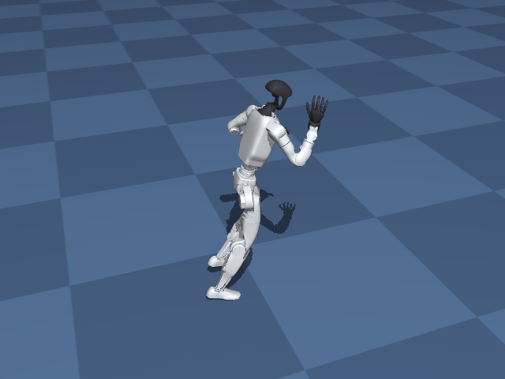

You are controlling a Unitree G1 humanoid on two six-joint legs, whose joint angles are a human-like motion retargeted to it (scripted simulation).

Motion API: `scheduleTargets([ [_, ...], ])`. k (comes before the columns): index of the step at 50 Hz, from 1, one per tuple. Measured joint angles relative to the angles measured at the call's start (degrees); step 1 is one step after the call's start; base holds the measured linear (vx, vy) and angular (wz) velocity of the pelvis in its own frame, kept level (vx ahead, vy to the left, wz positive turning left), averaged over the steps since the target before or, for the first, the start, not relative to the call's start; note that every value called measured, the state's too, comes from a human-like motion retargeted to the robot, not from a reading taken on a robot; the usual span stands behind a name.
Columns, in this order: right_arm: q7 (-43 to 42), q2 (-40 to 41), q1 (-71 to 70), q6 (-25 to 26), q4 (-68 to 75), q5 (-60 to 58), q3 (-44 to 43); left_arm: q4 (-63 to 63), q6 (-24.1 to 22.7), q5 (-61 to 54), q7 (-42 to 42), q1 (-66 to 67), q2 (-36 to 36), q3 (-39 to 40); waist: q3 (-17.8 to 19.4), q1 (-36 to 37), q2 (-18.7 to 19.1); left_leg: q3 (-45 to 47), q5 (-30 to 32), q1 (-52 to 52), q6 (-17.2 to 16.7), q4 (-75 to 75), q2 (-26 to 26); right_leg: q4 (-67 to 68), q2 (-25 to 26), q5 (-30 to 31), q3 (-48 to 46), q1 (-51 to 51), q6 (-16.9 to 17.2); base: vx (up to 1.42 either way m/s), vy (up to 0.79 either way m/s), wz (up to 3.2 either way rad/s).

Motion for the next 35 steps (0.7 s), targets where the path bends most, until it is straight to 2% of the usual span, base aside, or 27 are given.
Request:
scheduleTargets([
  [3, 3.79, 2.91, -0.11, -1.53, -1.91, 1.69, 10.3, 1.61, -1.44, -6.34, 2.37, 7.91, 1.28, 7.87, -0.74, 6.45, -1.51, 1.73, 4.19, 3.32, -3.28, -26.45, -1.41, -4.9, -0.47, 11.0, 1.36, 6.37, 1.56, 1.15, 0.14, -0.38],
  [5, 8.48, 4.46, 1.37, -3.46, -1.96, 4.17, 17.83, 2.66, -2.53, -10.1, 4.25, 9.9, 1.03, 13.55, -0.23, 8.58, 0.58, 2.69, 5.67, 6.46, -6.62, -40.42, -0.27, -7.02, 1.39, 15.79, 1.81, 12.24, 1.69, 1.16, 0.2, 0.11],
  [7, 14.35, 5.5, 4.31, -5.74, -0.89, 6.01, 25.13, 3.67, -3.41, -11.66, 6.43, 8.11, 0.24, 18.37, 1.41, 8.67, 4.12, 1.78, 8.01, 8.83, -8.83, -44.84, 1.09, -5.46, 3.58, 17.01, 1.74, 17.87, 0.66, 1.13, 0.19, 0.58],
  [9, 19.76, 5.93, 9.07, -7.37, 0.79, 5.89, 30.41, 4.56, -2.88, -10.27, 9.17, 2.39, 0.5, 22.13, 3.67, 7.78, 7.02, -1.14, 7.16, 10.5, -8.06, -40.26, 1.98, 4.57, 3.95, 13.51, -1.15, 19.22, -1.51, 1.09, 0.17, 0.93],
  [10, 22.02, 5.85, 12.08, -7.8, 1.72, 5.05, 32.21, 4.92, -1.8, -8.74, 10.75, -1.66, 1.1, 23.64, 4.87, 7.18, 8.05, -2.62, 4.46, 11.03, -6.81, -35.75, 2.18, 12.69, 3.13, 10.09, -3.55, 18.09, -2.98, 1.04, 0.14, 1.11],
  [12, 24.73, 5.37, 20.68, -7.48, 3.23, 5.41, 32.63, 5.34, 2.19, -5.31, 13.44, -13.28, 3.32, 25.23, 6.86, 5.79, 7.71, -4.24, -3.38, 10.71, -4.72, -26.07, 1.25, 30.37, -0.79, 2.06, -6.19, 11.99, -5.06, 1.01, 0.08, 1.12],
  [15, 27.43, 4.82, 36.52, -6.44, 4.37, 11.19, 29.12, 4.47, 8.65, -2.48, 17.42, -31.9, 5.7, 24.89, 7.01, 1.55, 6.3, -5.92, -8.54, 11.8, -5.57, -21.17, -0.57, 45.6, -2.51, -5.07, -3.76, 0.44, -5.83, 1.02, 0.0, 1.06],
  [17, 29.27, 2.96, 46.48, -6.49, 4.12, 15.78, 25.04, 1.66, 8.64, -1.37, 16.52, -40.57, 6.47, 21.83, 5.01, -4.2, 7.17, -7.62, -7.55, 14.86, -7.81, -24.21, -0.15, 44.8, -0.29, -6.94, -2.84, -5.74, -5.55, 1.06, -0.06, 1.05],
  [18, 27.69, 1.66, 50.65, -6.26, 3.98, 18.02, 22.39, -0.26, 8.93, -2.42, 20.31, -44.44, 6.35, 20.34, 4.0, -7.38, 8.15, -8.56, -6.1, 16.63, -8.99, -26.48, 0.5, 42.07, 0.73, -7.4, -3.39, -8.23, -5.6, 1.08, -0.1, 1.03],
  [20, 26.77, -0.66, 57.61, -5.48, 4.83, 20.72, 16.47, -1.83, 9.6, 0.36, 17.13, -49.68, 7.83, 15.72, 2.07, -13.8, 10.71, -10.62, -1.67, 19.9, -11.1, -30.65, 2.27, 32.02, 2.24, -6.77, -6.34, -11.34, -5.52, 1.1, -0.16, 0.98],
  [22, 21.41, 0.01, 61.07, -4.24, 6.55, 22.43, 9.1, -3.63, 11.66, 1.44, 19.98, -54.36, 7.93, 10.51, 1.19, -18.69, 12.42, -12.6, 4.8, 23.28, -12.92, -34.26, 3.35, 16.61, 2.78, -3.91, -10.36, -11.78, -4.54, 1.12, -0.26, 0.82],
  [25, 13.4, 4.81, 59.62, -2.89, 9.48, 20.35, -1.08, -5.8, 10.79, 5.1, 17.33, -58.01, 7.29, -0.17, 1.22, -23.22, 12.1, -15.45, 13.75, 30.1, -13.5, -38.13, 2.92, -5.65, 2.84, 0.93, -13.82, -10.72, -1.3, 1.16, -0.36, 0.33],
  [27, 7.27, 8.4, 54.13, -2.44, 10.02, 15.6, -5.41, -6.42, 8.98, 9.37, 15.52, -57.89, 5.74, -6.71, 2.28, -23.62, 10.48, -17.0, 16.95, 34.48, -10.99, -36.73, 1.89, -10.23, 2.89, 3.92, -11.57, -10.44, -0.27, 1.17, -0.38, -0.42],
  [29, 1.23, 10.39, 46.07, -2.7, 9.38, 10.94, -7.41, -6.0, 6.62, 14.38, 13.76, -55.41, 3.57, -11.29, 3.87, -22.54, 8.76, -17.22, 17.66, 34.7, -7.31, -26.71, 0.87, -7.02, 2.98, 4.27, -8.16, -9.26, -2.06, 1.13, -0.32, -0.85],
  [30, -1.52, 10.92, 41.17, -2.86, 8.89, 8.98, -8.01, -5.49, 5.68, 17.02, 12.94, -53.48, 2.58, -12.63, 4.75, -21.73, 8.17, -16.62, 17.0, 33.0, -5.87, -18.76, 0.82, -3.45, 3.2, 2.47, -6.83, -8.74, -3.67, 1.1, -0.26, -0.87],
  [32, -2.93, 10.87, 30.4, -2.59, 7.79, 7.6, -9.54, -4.25, 5.1, 20.32, 11.6, -45.66, 0.53, -11.57, 5.63, -20.08, 7.96, -14.37, 12.18, 26.48, -3.75, -1.29, 2.85, 5.94, 3.9, -5.13, -5.83, -8.84, -5.82, 1.1, -0.21, -0.69],
  [35, -1.93, 10.49, 16.39, -2.32, 6.0, 7.16, -11.08, -2.44, 2.83, 18.52, 9.02, -29.1, -4.11, -7.43, 3.93, -15.59, 6.97, -11.4, 4.22, 15.39, -0.53, 14.72, 4.87, 12.77, 3.94, -10.77, -5.19, -8.31, -5.01, 1.11, -0.18, -0.53],
])
